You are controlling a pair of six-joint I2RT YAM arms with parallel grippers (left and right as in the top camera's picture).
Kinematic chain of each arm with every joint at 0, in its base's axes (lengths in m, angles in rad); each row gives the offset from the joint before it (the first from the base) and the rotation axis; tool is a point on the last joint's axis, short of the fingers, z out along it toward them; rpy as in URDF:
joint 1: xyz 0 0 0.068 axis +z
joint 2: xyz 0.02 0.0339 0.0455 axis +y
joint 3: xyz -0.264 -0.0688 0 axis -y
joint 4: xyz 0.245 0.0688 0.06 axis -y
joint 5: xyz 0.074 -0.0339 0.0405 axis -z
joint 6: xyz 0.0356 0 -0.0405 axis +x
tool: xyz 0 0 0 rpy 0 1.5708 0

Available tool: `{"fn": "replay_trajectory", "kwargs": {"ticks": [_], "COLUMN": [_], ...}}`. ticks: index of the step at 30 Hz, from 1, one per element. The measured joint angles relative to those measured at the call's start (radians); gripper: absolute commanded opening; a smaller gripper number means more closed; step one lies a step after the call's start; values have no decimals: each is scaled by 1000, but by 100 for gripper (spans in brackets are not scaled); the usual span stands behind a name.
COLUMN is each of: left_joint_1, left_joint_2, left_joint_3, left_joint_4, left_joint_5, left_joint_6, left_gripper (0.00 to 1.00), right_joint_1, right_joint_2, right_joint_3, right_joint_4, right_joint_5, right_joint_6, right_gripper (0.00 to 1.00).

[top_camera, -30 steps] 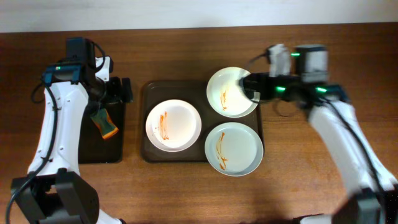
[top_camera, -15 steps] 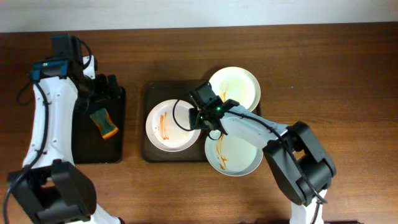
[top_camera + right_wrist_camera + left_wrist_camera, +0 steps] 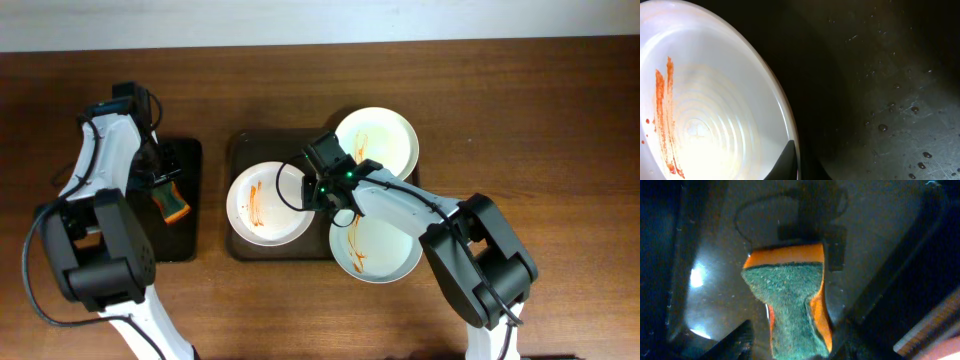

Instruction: Clean dirty plates on tray and stack at the side

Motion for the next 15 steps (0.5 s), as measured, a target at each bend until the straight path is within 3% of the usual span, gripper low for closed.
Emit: {"fn": "replay_trajectory", "kwargs": {"ticks": [5, 8, 10, 14, 15], "left_joint_1": [0, 0, 0, 0, 0], "left_joint_2": [60, 60, 60, 60, 60], "left_joint_3": [-7, -20, -48, -61, -30], "left_joint_4": [-13, -8, 18, 32, 22], "left_joint_5": [0, -18, -21, -13, 50], "left_joint_6": [-23, -29, -31, -26, 25], "left_gripper": [39, 28, 0, 0, 0], "right_joint_1": [0, 0, 0, 0, 0], "right_joint_2": [0, 0, 0, 0, 1], "right_joint_3": [0, 0, 0, 0, 0], "right_joint_4": [0, 1, 1, 4, 6], "right_joint_5": [1, 2, 3, 3, 3], "right_joint_6": [3, 6, 6, 6, 6], "right_gripper": [4, 4, 4, 4, 4]}}
